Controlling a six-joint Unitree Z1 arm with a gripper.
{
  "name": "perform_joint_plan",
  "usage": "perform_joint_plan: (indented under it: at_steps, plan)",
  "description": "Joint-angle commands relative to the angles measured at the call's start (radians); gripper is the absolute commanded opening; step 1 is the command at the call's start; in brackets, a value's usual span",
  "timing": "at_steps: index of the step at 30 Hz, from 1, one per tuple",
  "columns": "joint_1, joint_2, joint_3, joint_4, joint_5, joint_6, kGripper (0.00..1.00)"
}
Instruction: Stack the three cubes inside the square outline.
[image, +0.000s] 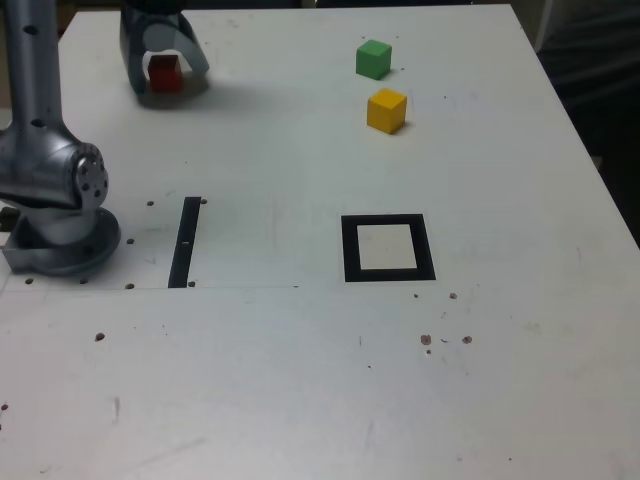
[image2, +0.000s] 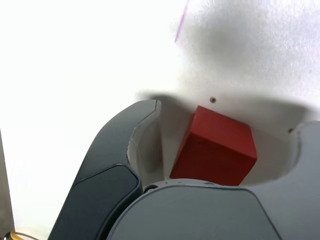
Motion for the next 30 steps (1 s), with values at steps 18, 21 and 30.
perform_joint_plan:
  at_steps: [18,21,30]
  plan:
    - [0.0,0.003,0.0,-0.026,0.009,-0.01,0.3]
    - [-0.003,0.002,0.0,-0.026,0.004,-0.01,0.3]
    - [-0.033,-0.012,0.002,-0.022,-0.012,-0.01,0.3]
